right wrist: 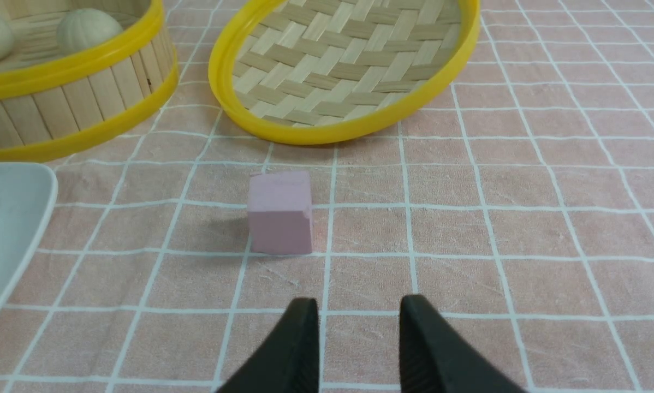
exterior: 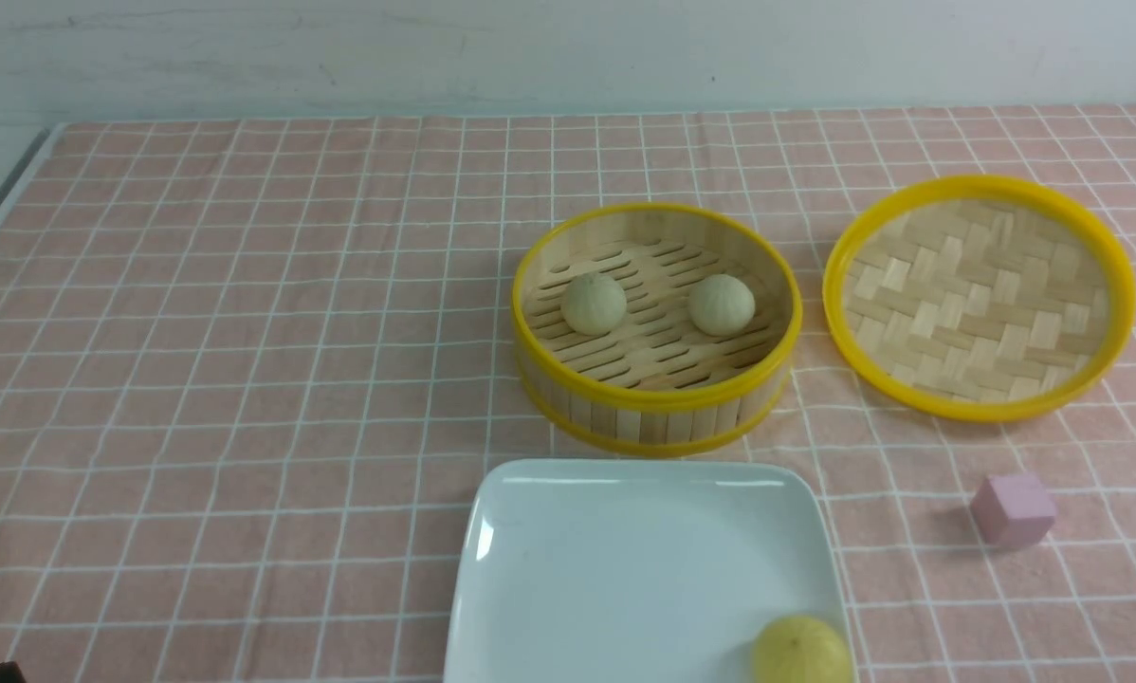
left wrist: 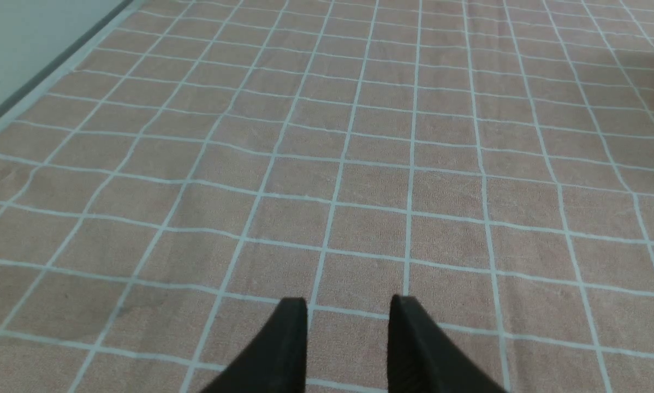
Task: Put the steamed buns into the plate on the pink tablecloth.
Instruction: 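Reach toward a bun in the bamboo steamer with the right gripper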
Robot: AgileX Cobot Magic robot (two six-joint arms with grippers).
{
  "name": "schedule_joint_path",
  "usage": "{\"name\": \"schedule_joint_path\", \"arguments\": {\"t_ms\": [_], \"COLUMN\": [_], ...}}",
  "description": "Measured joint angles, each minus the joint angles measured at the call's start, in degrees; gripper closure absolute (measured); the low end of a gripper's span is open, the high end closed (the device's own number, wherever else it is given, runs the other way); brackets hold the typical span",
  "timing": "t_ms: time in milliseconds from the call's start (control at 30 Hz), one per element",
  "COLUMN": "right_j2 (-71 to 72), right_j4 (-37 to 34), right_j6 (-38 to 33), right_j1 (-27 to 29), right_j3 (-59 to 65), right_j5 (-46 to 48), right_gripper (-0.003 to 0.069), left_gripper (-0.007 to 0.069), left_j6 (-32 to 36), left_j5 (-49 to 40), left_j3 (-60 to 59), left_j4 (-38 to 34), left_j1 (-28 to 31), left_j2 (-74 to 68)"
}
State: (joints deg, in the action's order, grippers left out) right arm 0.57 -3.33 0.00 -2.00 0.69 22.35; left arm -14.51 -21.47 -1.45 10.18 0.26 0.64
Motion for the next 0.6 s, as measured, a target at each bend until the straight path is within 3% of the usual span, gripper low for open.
{"name": "schedule_joint_path", "arguments": {"t_ms": [233,400,433,500,600], "right_j2": [0.0,0.0,0.0,0.0,0.0], "right_j4": [-1.6,-21.6,-22.5,-32.8,-37.1], "right_j6": [0.9,11.2,11.6,14.8,15.0], "right_j1": [0.0,0.0,0.0,0.0,0.0], "right_j3": [0.0,0.5,0.5,0.6,0.6], "right_j5": [0.0,-1.7,-1.8,-2.8,-3.6], "right_gripper": [0.0423,0.0422,0.0422,0.0422,0.0422], "left_gripper": [0.0384,0.0384,0.0384,0.0384,0.0384], "left_j6": [-1.7,-16.3,-16.9,-23.1,-25.7], "left_j5": [0.1,0.4,0.4,0.2,0.1], "left_j3": [0.0,0.0,0.0,-0.1,-0.1], "left_j4": [-1.6,-20.9,-21.7,-29.6,-32.5], "left_j1": [0.0,0.0,0.0,0.0,0.0], "left_j2": [0.0,0.0,0.0,0.0,0.0]}}
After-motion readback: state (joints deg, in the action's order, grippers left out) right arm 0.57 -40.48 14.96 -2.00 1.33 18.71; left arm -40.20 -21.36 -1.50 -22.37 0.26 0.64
